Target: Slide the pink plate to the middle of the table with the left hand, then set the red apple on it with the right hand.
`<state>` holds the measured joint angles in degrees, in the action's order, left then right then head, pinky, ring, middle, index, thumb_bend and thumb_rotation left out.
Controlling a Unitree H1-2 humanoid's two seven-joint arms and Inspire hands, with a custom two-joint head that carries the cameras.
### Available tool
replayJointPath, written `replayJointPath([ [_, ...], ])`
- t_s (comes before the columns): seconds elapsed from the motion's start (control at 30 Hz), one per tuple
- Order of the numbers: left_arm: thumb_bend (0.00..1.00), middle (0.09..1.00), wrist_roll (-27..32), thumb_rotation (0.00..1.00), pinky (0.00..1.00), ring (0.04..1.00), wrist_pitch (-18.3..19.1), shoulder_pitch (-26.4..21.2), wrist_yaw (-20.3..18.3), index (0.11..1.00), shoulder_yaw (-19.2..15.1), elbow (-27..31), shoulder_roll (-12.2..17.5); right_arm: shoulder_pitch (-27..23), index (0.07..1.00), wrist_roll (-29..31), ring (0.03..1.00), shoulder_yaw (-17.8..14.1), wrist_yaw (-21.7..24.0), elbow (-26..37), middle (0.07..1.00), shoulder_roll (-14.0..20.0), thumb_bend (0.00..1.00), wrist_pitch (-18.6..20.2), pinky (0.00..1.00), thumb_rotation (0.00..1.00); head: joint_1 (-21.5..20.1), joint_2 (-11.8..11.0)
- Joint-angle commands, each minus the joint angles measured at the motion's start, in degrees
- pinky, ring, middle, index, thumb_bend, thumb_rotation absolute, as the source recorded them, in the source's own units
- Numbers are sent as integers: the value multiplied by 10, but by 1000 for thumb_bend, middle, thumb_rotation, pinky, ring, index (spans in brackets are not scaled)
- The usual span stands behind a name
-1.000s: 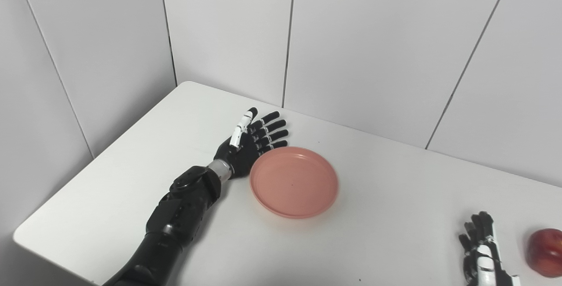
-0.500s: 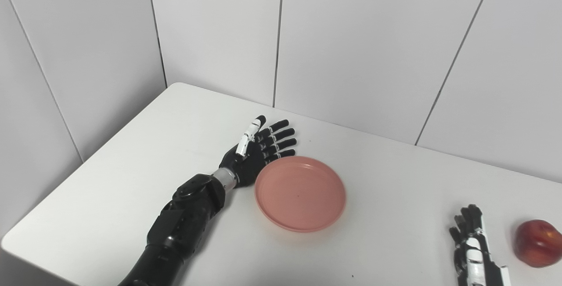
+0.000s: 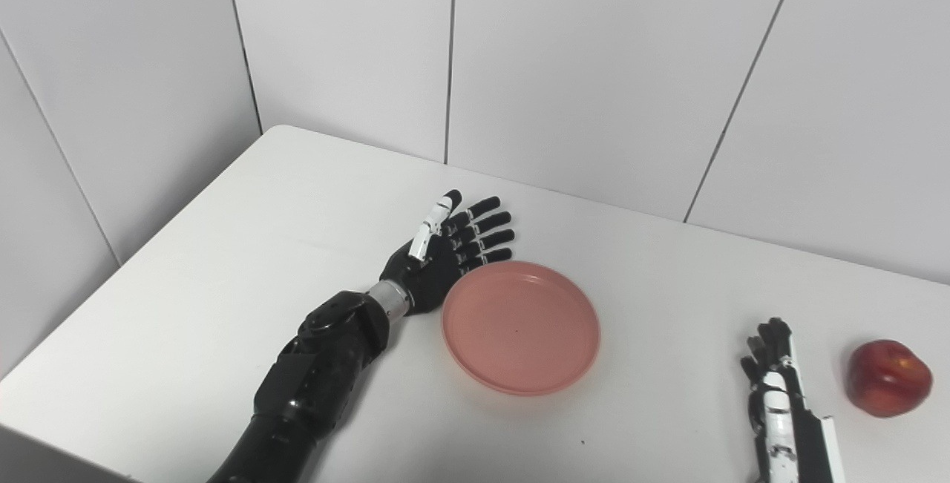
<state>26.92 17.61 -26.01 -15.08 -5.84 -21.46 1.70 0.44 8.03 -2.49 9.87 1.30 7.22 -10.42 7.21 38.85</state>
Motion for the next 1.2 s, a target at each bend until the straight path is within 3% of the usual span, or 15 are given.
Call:
replayJointPath([
  [0.0,383,876,-5,1000,845,863,15,-8,-1,863,6,14,-6,20,1000,2,980,10,-7,-27,999,-23,328,-6,997,1000,-3,2],
  [0.53,382,863,-14,1000,837,855,32,-5,-1,848,33,24,-33,17,1000,-1,976,13,-7,-28,1000,-33,350,-11,983,1000,-29,18],
  [1.17,381,894,-26,1000,865,882,33,0,5,886,28,60,-27,16,1000,-10,965,17,-19,-15,989,-37,349,6,976,1000,-39,30],
])
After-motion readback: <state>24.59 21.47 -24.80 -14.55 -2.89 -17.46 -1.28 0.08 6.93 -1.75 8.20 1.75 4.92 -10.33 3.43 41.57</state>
